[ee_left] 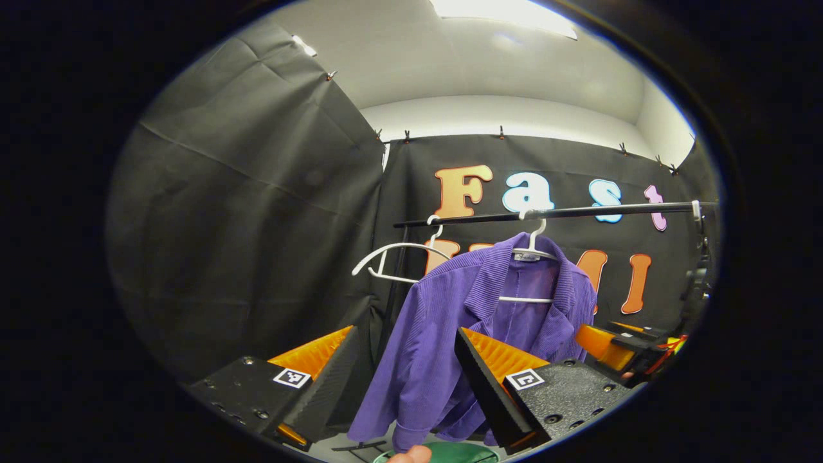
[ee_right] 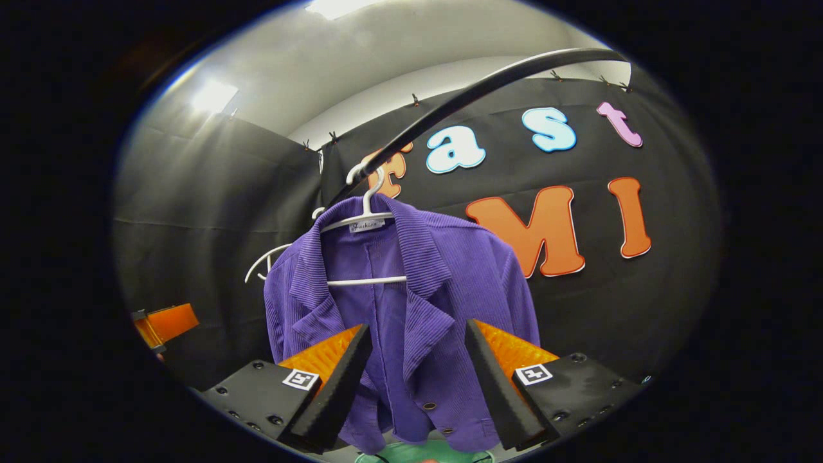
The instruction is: Grasp the clothes on the hanger with both hands and then place them into the laundry hamper below.
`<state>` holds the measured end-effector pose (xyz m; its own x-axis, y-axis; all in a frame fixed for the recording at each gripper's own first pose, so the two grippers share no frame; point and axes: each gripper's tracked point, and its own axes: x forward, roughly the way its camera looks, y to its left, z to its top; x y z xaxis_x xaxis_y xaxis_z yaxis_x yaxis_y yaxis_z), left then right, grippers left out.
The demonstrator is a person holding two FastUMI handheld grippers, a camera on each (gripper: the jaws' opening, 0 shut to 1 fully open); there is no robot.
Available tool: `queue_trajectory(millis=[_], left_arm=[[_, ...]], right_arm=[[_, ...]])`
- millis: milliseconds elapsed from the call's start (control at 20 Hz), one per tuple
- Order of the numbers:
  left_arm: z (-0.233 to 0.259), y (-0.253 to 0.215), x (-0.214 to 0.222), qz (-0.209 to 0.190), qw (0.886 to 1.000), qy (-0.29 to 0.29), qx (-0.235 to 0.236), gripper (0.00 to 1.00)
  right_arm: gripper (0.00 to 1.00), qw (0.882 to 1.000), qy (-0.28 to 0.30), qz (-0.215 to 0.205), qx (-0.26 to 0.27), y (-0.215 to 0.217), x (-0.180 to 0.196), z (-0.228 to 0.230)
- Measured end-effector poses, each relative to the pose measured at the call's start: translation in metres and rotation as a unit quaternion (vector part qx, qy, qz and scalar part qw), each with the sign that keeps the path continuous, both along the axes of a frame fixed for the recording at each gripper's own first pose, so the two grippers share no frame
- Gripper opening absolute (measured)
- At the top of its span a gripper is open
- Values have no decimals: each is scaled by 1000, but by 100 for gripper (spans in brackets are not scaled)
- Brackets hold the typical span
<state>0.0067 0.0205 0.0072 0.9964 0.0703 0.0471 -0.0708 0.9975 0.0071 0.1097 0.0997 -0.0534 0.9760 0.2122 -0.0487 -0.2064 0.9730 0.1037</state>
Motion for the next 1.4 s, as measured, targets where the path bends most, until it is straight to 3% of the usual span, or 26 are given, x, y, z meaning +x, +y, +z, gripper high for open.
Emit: queue_trajectory(millis=[150, 200, 300, 350, 450, 550, 600, 850, 900, 1000, 1050, 1100, 1200, 1300, 1350, 1400], left_arm=[[1, 14, -11, 15, 1000, 1, -2, 95], [0, 19, -13, 22, 1000, 3, -2, 92], [-2, 27, -18, 33, 999, 4, -5, 95], [-1, 29, -21, 36, 999, 4, -7, 93], [-2, 35, -25, 41, 999, 4, -9, 92], [-3, 41, -26, 45, 999, 4, -3, 95], [-3, 41, -27, 44, 999, 4, -1, 92], [-16, 6, -6, -15, 1000, 13, -13, 95], [-21, -8, 2, -35, 999, 17, -19, 95], [-35, -44, 20, -77, 996, 28, -36, 95], [-47, -60, 32, -93, 994, 37, -48, 92], [-56, -74, 39, -106, 992, 44, -61, 95], [-78, -92, 64, -102, 990, 54, -80, 99], [-104, -100, 98, -78, 992, 70, -70, 99], [-113, -107, 109, -75, 992, 79, -69, 99], [-119, -116, 117, -77, 991, 82, -76, 96]], right_arm=[[89, 999, 15, -27, -11, 7, 32, -22], [89, 999, 18, -35, -19, 11, 41, -29], [100, 996, 23, -67, -46, 6, 62, -44], [89, 994, 25, -94, -56, -3, 71, -51], [89, 989, 41, -135, -55, -21, 86, -70], [91, 987, 59, -148, -34, -38, 97, -82], [90, 986, 60, -154, -22, -48, 99, -79], [25, 989, 35, -141, -2, -86, 87, -43], [19, 991, 23, -131, -4, -88, 79, -31], [18, 994, 5, -108, -16, -92, 67, -15], [2, 995, 0, -99, -23, -94, 57, -7], [9, 995, -8, -95, -29, -95, 50, -1], [9, 995, -24, -93, -36, -103, 38, 14], [9, 995, -30, -82, -41, -103, 32, 23], [2, 996, -29, -76, -43, -101, 29, 25], [2, 996, -29, -69, -45, -99, 25, 26]])
